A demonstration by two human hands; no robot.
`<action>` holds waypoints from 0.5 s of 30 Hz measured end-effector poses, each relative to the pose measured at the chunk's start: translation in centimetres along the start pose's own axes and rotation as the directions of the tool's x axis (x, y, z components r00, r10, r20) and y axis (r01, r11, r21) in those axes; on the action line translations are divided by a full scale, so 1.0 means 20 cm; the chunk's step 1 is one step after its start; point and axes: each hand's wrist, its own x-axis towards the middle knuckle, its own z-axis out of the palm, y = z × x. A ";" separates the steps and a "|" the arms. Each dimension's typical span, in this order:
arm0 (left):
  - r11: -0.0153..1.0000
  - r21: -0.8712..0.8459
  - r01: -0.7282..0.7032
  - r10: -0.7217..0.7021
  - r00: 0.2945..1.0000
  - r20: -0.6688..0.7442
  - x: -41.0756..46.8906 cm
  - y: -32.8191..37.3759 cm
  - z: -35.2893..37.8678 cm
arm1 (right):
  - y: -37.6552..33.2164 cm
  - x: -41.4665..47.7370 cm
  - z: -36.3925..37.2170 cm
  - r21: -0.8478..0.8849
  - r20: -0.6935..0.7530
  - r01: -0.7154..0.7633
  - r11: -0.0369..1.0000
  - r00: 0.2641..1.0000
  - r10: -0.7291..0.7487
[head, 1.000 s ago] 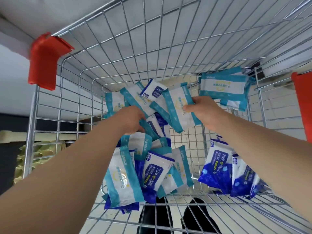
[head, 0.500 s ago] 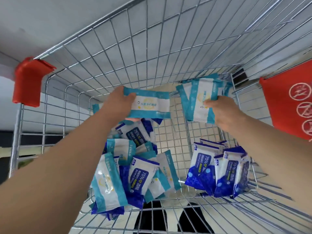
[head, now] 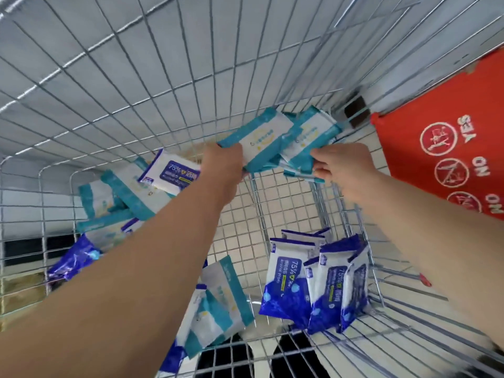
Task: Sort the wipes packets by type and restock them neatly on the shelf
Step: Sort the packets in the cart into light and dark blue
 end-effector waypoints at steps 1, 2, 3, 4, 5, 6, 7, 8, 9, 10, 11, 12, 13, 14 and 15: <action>0.999 0.020 -0.029 0.028 0.999 0.026 0.00 0.00 0.03 | -0.01 0.01 0.00 -0.002 0.023 0.017 1.000 1.000 -0.017; 0.996 0.066 -0.061 0.058 0.998 0.040 0.01 0.00 0.05 | -0.02 0.01 0.01 -0.028 0.058 0.029 0.999 0.998 -0.027; 0.988 0.123 -0.090 0.085 0.995 0.044 0.02 -0.01 0.07 | -0.03 0.01 0.01 -0.057 0.097 0.034 0.998 0.995 -0.028; 0.975 0.193 -0.113 0.107 0.993 0.042 0.02 -0.01 0.08 | -0.04 0.01 0.01 -0.088 0.130 0.041 0.995 0.991 -0.029; 0.953 0.270 -0.138 0.130 0.990 0.047 0.04 -0.01 0.09 | -0.04 0.01 0.00 -0.121 0.145 0.066 0.990 0.988 -0.049; 0.920 0.355 -0.164 0.152 0.986 0.061 0.06 -0.02 0.10 | -0.04 0.02 -0.01 -0.147 0.145 0.101 0.984 0.986 -0.080; 0.881 0.432 -0.192 0.178 0.981 0.074 0.07 -0.03 0.10 | -0.02 0.03 -0.02 -0.168 0.137 0.137 0.976 0.984 -0.115; 0.838 0.499 -0.220 0.207 0.975 0.082 0.08 -0.03 0.10 | -0.01 0.05 -0.02 -0.204 0.123 0.169 0.964 0.982 -0.146; 0.790 0.560 -0.250 0.244 0.966 0.087 0.08 -0.04 0.10 | 0.00 0.05 -0.02 -0.263 0.105 0.199 0.944 0.979 -0.177; 0.738 0.616 -0.275 0.276 0.956 0.095 0.07 -0.04 0.10 | 0.01 0.05 -0.03 -0.345 0.093 0.233 0.909 0.972 -0.214; 0.694 0.656 -0.298 0.302 0.947 0.110 0.06 -0.04 0.09 | 0.03 0.05 -0.03 -0.440 0.093 0.272 0.856 0.962 -0.258; 0.655 0.687 -0.315 0.319 0.939 0.127 0.04 -0.03 0.08 | 0.04 0.03 -0.03 -0.532 0.098 0.301 0.791 0.950 -0.296; 0.615 0.715 -0.331 0.333 0.932 0.145 0.02 -0.03 0.06 | 0.04 0.00 -0.03 -0.601 0.103 0.324 0.731 0.938 -0.331; 0.569 0.748 -0.342 0.342 0.925 0.162 0.00 -0.02 0.03 | 0.05 -0.05 -0.03 -0.646 0.117 0.349 0.679 0.924 -0.364; 0.513 0.781 -0.357 0.358 0.916 0.184 -0.03 0.00 -0.01 | 0.05 -0.09 -0.02 -0.674 0.144 0.390 0.628 0.903 -0.405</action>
